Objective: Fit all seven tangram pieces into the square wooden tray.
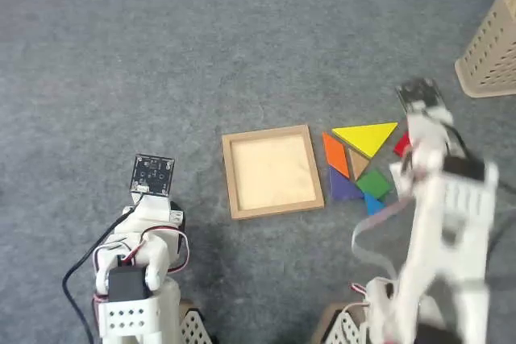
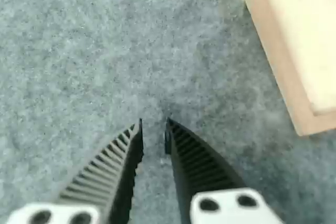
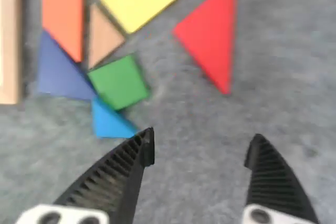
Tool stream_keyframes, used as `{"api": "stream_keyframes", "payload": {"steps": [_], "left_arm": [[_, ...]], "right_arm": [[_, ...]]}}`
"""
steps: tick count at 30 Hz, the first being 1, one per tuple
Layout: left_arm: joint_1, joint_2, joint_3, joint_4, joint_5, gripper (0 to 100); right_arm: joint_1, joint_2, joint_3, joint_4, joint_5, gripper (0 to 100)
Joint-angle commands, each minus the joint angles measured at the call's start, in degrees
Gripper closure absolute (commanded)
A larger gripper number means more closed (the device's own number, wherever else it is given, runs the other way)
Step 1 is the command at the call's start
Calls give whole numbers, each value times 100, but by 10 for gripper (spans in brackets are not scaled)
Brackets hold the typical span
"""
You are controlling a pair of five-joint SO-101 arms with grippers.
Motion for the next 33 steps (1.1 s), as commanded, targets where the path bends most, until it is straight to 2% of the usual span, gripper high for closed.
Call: {"api": "stream_keyframes", "payload": {"steps": [1,5,12,17,22,33], "left_arm": [[18,-123,-57,0,44,929],[18,-123,-57,0,44,929],[18,-123,-57,0,44,929],[18,-123,-57,0,44,929],[18,-123,-57,0,44,929],[18,-123,-57,0,44,929]], "right_arm": [[-312,1516,-1829,620,-35,707],[-418,2782,-3024,813,-440,702],[-409,4470,-4615,1218,-712,608],[-400,5508,-5468,1534,-721,626],[-391,6114,-5741,1719,-747,625],[-268,6431,-5793,1182,-905,625]]}}
